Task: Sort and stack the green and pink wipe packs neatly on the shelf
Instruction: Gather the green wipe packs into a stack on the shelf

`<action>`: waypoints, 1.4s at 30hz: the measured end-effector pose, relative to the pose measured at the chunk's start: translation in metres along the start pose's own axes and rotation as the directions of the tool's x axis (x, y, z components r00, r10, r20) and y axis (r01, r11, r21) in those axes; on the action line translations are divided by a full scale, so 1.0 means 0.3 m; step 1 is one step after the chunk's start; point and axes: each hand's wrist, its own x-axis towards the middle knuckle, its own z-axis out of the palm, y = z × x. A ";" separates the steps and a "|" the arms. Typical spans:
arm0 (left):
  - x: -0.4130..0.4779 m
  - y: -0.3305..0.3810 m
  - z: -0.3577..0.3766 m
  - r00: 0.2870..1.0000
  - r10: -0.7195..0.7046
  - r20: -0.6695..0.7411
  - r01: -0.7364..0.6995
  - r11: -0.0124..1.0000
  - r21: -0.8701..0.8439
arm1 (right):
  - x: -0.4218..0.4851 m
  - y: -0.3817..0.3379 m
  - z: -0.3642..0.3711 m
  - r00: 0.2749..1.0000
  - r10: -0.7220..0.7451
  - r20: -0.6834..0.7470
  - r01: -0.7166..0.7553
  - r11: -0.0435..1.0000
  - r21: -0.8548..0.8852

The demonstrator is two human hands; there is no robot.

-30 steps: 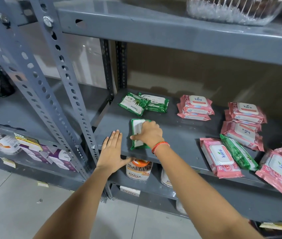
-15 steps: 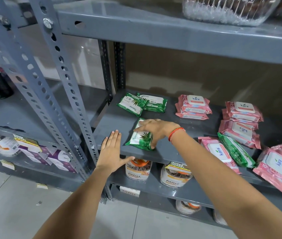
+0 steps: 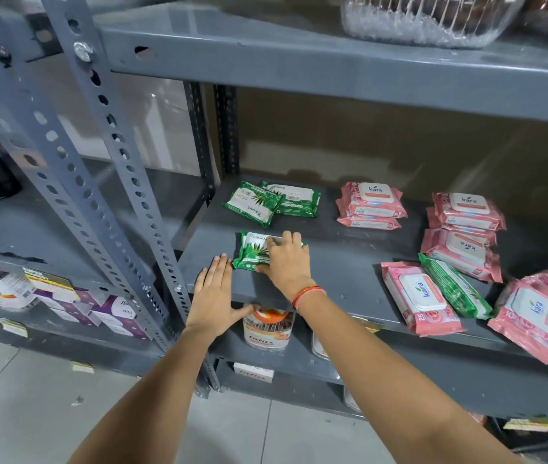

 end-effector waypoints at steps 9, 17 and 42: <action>-0.009 0.011 -0.009 1.000 -0.020 -0.012 0.019 0.999 -0.035 | -0.013 -0.004 -0.003 0.999 0.017 -0.033 -0.015 0.999 0.046; -0.017 0.011 -0.020 1.000 -0.008 -0.002 0.008 1.000 -0.018 | -0.076 0.049 -0.014 0.994 -0.071 -0.088 0.077 0.995 0.069; -0.011 0.011 -0.013 0.999 -0.008 0.040 0.007 1.000 0.020 | -0.335 0.905 -0.148 0.753 0.619 0.223 -0.643 0.622 0.446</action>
